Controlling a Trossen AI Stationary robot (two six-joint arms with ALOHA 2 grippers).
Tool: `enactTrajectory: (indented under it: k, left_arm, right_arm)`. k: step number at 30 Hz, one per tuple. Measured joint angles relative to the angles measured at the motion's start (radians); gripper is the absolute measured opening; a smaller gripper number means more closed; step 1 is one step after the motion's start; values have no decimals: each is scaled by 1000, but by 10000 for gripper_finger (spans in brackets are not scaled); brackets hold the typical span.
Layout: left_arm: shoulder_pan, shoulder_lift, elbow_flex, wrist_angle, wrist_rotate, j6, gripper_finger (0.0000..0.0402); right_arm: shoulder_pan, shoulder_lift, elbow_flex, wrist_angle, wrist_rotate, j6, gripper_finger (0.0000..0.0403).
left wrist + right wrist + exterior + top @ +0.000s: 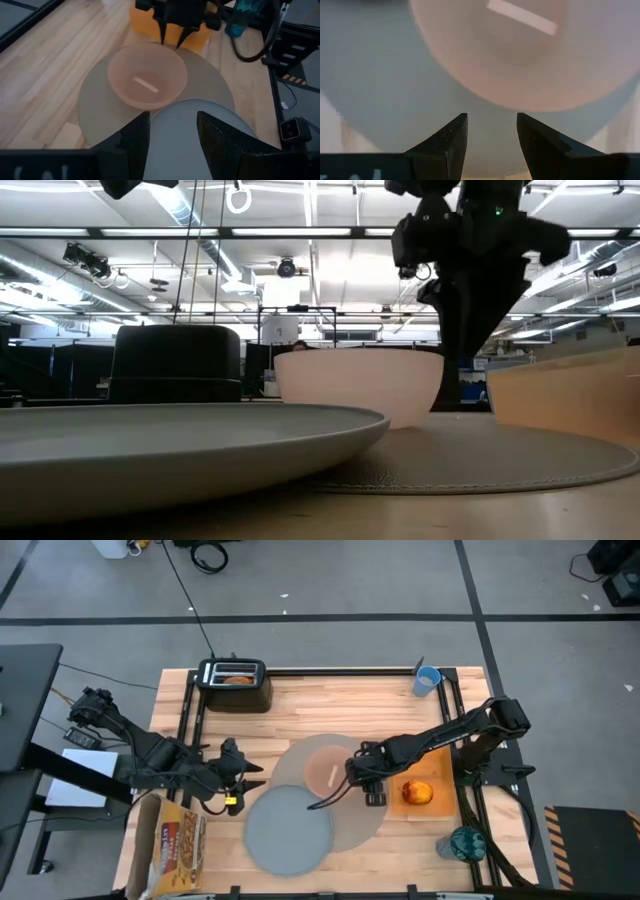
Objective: Arrange a breakfast setting
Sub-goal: Adjust the light orange bowl on the gray mat
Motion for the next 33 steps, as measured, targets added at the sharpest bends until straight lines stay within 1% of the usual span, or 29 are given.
enactTrajectory:
  k: [2, 6, 9, 11, 14, 16, 19, 24, 27, 30, 33]
  left_arm:
    - [0, 0, 0, 0, -1, 0, 171]
    - [7, 0, 0, 1, -1, 0, 171]
    - [30, -1, 0, 1, -8, 0, 171]
    - [50, -1, 0, 6, -11, 1, 171]
    - [83, -1, 0, 31, -12, 2, 171]
    - [102, -1, 0, 52, -12, 10, 171]
    - [116, -1, 0, 67, -13, 10, 171]
    - [99, -1, 0, 70, 22, 3, 171]
    - [81, -1, 0, 69, 27, -2, 171]
    - [68, -1, 0, 69, 27, -4, 171]
    - [61, -1, 0, 69, 27, -5, 171]
  right_arm:
    - [0, 0, 26, -53, 10, -2, 178]
    - [0, -5, 103, -160, 69, -7, 178]
    - [0, -12, 166, -160, 113, -5, 178]
    - [0, -12, 190, -113, 152, 14, 178]
    - [-1, 0, 187, 55, 210, 27, 178]
    - [-6, 29, 174, 147, 225, 27, 178]
    - [-14, 97, 167, 195, 188, 38, 178]
    - [-16, 181, 165, 118, 134, 95, 178]
    - [-17, 182, 165, 54, 110, 132, 178]
    - [-17, 166, 165, 2, 78, 134, 178]
    - [-18, 153, 165, -31, 9, 133, 178]
